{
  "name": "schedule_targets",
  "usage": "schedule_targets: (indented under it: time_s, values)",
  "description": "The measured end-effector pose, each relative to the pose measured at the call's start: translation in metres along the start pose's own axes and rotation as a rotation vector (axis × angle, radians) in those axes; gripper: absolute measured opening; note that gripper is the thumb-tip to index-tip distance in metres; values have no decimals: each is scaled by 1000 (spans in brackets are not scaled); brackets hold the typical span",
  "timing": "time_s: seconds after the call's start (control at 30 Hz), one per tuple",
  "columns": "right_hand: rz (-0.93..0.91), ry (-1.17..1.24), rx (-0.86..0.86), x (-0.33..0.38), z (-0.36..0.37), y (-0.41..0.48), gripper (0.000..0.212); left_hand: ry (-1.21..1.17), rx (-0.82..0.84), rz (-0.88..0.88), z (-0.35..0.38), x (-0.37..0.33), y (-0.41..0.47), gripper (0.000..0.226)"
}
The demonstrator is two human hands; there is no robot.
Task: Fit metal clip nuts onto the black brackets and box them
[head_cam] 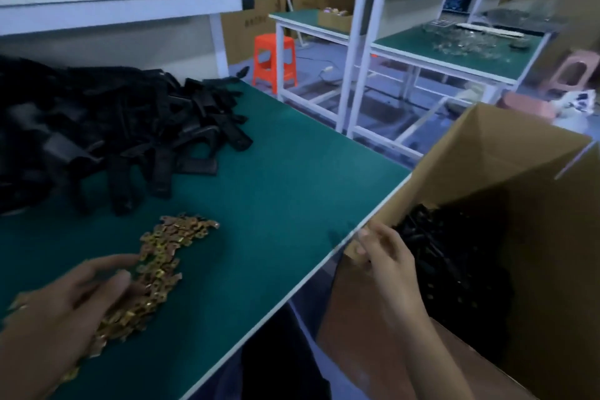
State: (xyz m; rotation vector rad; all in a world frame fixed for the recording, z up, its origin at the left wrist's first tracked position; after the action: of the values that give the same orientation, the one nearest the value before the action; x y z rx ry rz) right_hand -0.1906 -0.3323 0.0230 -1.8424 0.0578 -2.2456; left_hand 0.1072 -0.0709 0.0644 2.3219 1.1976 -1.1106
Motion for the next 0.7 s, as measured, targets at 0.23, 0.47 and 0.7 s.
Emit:
schedule_targets:
  time_s: [0.23, 0.47, 0.7]
  values:
    - [-223, -402, 616, -5, 183, 21, 12, 506, -468, 93, 9, 33, -29, 24]
    - [-635, -1128, 723, -7, 333, 81, 51, 604, -620, 273, 10, 55, -25, 30]
    - [-654, -1394, 859, -18, 371, 76, 27, 637, -606, 252, 12, 62, -26, 31]
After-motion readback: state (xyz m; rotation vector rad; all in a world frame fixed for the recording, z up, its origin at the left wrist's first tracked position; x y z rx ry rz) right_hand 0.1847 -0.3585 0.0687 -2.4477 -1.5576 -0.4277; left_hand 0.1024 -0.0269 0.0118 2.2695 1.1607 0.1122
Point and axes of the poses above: each hand's wrist, its own y-axis towards the middle knuckle, its own z-axis out of the palm, x = y × z, the point moved 2 cm from there along y, towards the middle knuckle, and after that the axes turned 13 degrees about y, right-handed, at the moved point
